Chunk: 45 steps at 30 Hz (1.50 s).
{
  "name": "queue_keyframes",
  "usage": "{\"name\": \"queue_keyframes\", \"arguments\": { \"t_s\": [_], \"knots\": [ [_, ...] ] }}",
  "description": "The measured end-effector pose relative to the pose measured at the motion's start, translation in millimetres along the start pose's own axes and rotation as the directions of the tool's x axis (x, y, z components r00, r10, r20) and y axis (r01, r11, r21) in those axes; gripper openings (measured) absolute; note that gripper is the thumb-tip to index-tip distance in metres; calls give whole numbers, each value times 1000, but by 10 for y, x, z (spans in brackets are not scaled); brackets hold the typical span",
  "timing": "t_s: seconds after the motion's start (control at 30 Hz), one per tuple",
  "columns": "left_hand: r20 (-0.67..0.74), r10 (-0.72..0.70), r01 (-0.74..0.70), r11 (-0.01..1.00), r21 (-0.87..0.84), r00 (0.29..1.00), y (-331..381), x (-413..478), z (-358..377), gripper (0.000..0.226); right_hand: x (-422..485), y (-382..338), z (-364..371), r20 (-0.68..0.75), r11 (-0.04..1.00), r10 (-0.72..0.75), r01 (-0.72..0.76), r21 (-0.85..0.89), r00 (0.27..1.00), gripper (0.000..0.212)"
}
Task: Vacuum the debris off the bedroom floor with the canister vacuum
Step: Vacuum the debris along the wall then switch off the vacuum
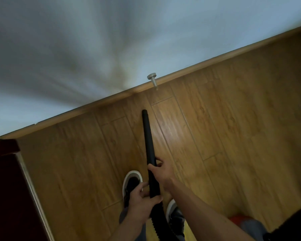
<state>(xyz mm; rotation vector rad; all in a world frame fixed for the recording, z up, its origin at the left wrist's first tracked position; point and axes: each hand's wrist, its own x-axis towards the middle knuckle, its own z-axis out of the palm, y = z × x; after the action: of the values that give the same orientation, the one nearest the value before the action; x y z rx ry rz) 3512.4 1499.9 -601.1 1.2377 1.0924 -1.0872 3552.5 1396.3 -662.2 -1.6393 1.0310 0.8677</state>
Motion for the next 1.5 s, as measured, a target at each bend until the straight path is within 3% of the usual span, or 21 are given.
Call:
{"name": "queue_keyframes", "arguments": {
  "t_s": [0.13, 0.27, 0.7, 0.83, 0.9, 0.97, 1.17, 1.5],
  "knots": [
    [45, -47, 45, 998, 44, 998, -67, -61, 383, 44, 20, 218, -385, -38, 1000, 9, -10, -24, 999, 47],
    [68, -28, 25, 999, 47, 997, -155, -58, 608, 53, 84, 311, -605, -41, 996, -24, 20, -87, 999, 49],
    [-149, 14, -49, 970, -237, 989, -342, -200, 142, 48, -25, 105, 171, 220, 971, -106, 148, -187, 970, 53],
    [-164, 14, -52, 971, -231, 986, -501, -280, 242, 48, -124, 227, 63, 236, 963, -142, 189, -190, 961, 64],
    [-152, 1, -35, 975, -220, 988, -567, -349, 414, 48, -283, 255, -193, 223, 965, -146, 188, -181, 964, 59],
    [-117, -30, 7, 980, -197, 993, -624, -438, 647, 46, -403, 336, -520, 203, 967, -146, 184, -178, 968, 51],
    [-13, -168, 166, 983, -75, 986, -966, -636, 1504, 47, -721, 800, -1494, 122, 960, -169, 191, -206, 978, 60],
    [91, -183, 151, 948, 281, 979, -1746, -956, 2476, 63, -1196, 1878, -2455, -79, 984, -167, 160, -78, 983, 59]
  ]
}}
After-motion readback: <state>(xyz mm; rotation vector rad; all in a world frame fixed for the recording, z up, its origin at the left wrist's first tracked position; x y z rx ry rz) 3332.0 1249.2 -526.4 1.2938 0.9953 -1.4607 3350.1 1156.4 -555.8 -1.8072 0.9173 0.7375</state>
